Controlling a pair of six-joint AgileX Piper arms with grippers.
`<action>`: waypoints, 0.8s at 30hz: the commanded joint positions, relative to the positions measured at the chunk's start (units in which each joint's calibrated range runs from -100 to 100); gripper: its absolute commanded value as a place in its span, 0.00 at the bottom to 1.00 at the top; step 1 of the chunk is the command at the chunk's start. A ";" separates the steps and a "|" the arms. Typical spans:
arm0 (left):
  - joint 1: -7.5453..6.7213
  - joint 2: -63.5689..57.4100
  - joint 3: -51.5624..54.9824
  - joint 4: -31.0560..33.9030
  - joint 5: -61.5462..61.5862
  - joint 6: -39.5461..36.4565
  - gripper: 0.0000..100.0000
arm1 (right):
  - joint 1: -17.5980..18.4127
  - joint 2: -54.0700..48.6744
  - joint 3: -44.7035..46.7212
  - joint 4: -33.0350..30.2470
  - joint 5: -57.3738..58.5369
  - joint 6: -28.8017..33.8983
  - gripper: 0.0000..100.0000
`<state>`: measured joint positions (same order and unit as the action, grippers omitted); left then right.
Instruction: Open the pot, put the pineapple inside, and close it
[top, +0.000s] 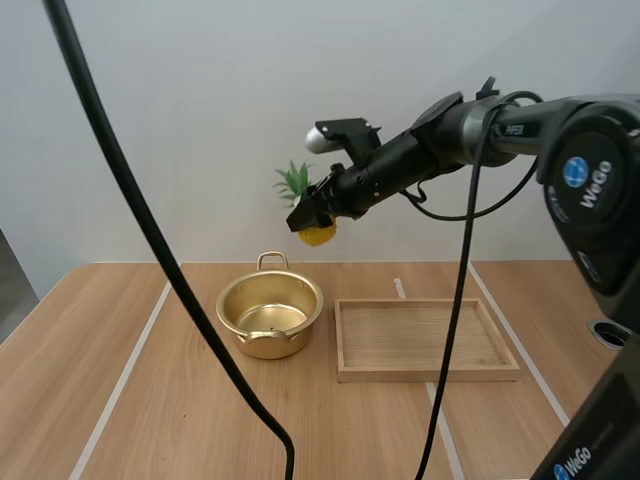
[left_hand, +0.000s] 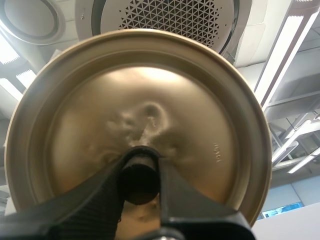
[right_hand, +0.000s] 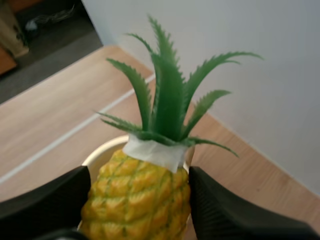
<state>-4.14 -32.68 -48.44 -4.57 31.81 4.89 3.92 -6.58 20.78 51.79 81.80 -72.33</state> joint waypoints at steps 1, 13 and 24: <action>-0.22 0.16 0.03 1.77 0.52 -0.29 0.00 | 0.97 3.67 -0.29 -1.37 3.27 -2.69 0.00; -0.22 0.29 0.03 2.04 0.87 -0.29 0.00 | 8.97 10.82 -0.29 -9.83 -6.28 -1.25 0.00; -0.22 0.29 0.03 2.18 1.51 0.73 0.00 | 10.05 15.27 -0.29 -24.17 -12.91 7.20 0.00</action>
<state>-4.14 -32.68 -48.44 -2.99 33.07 5.58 13.96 8.89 20.78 29.23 68.40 -66.06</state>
